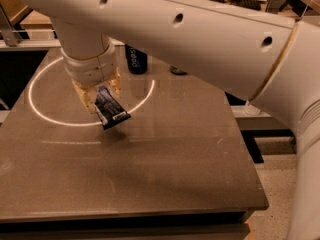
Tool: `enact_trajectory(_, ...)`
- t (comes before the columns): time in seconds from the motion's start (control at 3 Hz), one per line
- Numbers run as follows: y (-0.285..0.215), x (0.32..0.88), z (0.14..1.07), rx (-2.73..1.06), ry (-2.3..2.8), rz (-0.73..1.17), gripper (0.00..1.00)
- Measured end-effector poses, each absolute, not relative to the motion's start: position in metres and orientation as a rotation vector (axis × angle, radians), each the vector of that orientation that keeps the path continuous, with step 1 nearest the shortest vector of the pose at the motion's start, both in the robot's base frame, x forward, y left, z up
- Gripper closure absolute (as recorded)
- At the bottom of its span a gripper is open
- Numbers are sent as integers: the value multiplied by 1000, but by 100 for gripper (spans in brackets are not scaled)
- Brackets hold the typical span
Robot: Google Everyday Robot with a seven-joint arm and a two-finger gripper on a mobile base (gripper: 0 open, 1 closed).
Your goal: Pick rxbar blueberry
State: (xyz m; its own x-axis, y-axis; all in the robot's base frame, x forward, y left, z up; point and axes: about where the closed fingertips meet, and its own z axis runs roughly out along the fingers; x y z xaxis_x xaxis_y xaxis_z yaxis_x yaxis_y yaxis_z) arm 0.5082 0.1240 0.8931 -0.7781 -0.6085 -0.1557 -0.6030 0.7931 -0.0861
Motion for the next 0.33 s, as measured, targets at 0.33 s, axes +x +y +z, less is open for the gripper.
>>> enact_trajectory(0.33,124,508,893,-956,2806,-45,100)
